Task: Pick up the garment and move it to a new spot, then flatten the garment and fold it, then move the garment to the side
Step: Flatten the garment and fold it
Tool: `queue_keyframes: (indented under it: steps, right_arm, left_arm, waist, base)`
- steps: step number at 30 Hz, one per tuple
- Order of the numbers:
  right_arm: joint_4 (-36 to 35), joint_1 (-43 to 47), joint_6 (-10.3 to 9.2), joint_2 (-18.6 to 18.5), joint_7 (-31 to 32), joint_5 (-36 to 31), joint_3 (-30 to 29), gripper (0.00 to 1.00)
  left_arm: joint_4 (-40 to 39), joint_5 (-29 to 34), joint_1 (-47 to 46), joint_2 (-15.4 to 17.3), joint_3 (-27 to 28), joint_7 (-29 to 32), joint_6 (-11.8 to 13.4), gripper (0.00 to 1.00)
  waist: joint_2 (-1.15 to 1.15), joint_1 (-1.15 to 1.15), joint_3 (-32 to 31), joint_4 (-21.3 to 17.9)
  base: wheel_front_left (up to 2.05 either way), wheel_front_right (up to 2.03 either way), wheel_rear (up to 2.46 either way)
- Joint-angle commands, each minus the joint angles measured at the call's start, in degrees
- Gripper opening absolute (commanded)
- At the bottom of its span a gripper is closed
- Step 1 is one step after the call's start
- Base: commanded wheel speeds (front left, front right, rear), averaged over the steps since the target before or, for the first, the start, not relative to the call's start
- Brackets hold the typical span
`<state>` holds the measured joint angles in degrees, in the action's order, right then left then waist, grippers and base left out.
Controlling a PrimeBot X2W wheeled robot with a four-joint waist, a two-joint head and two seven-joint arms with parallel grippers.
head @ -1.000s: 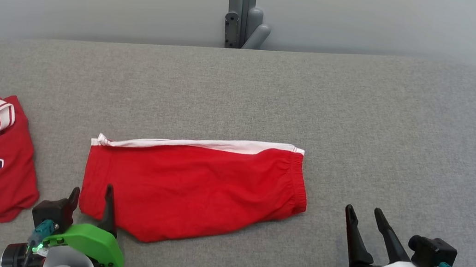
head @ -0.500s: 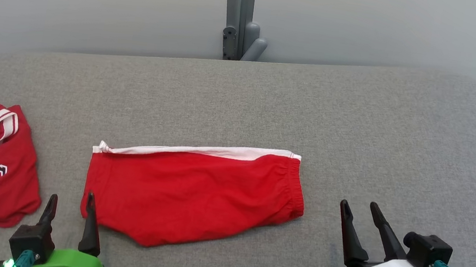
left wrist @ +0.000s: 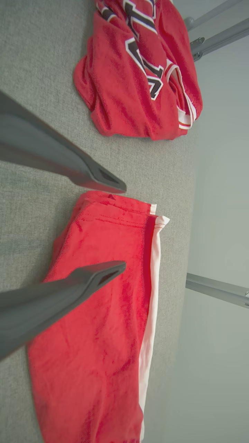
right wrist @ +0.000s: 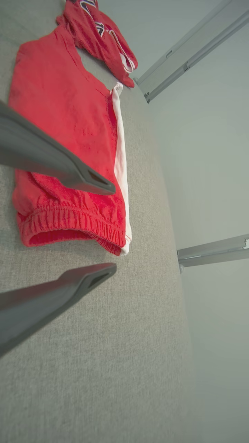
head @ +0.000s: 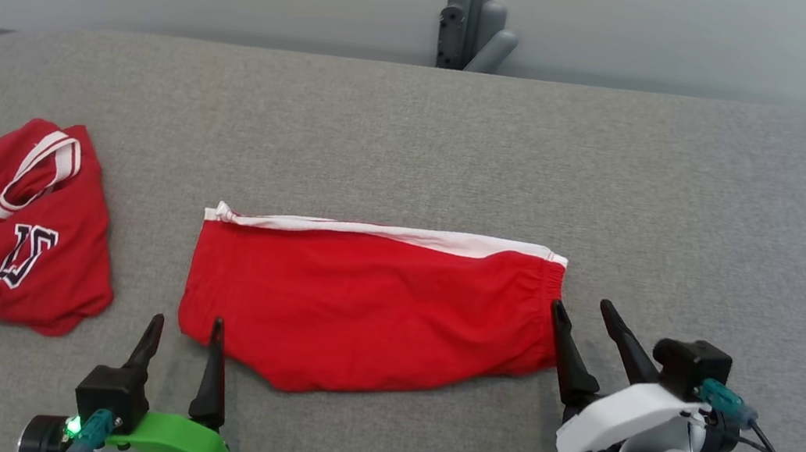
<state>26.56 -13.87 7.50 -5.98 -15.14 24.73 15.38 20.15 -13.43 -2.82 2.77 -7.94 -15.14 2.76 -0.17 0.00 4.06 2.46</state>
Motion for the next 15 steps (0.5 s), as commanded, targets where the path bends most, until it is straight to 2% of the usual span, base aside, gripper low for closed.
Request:
queue_keyframes:
  steps: [1,11,15]
  right_arm:
    - [1.89,-1.70,-0.02,0.00,0.00,0.75,0.60,1.00]
    - [21.64,-10.19,-0.03,0.88,0.13,4.52,3.43,1.00]
    - [25.77,-10.58,-0.03,1.67,0.52,6.52,5.65,1.00]
  left_arm:
    - [0.14,-0.27,-1.21,0.22,-0.67,-0.01,-0.28,1.00]
    - [0.69,-0.59,-2.97,0.20,-2.97,-0.01,-0.22,1.00]
    - [0.33,-0.60,-3.10,0.20,-3.19,-0.01,-0.02,1.00]
  waist:
    - [0.17,0.00,3.36,3.52]
    - [0.17,0.00,7.27,8.06]
    - [0.17,0.00,7.96,8.58]
  base:
    - [0.00,0.00,0.00]
    - [0.00,0.00,0.00]
    - [0.00,0.00,0.00]
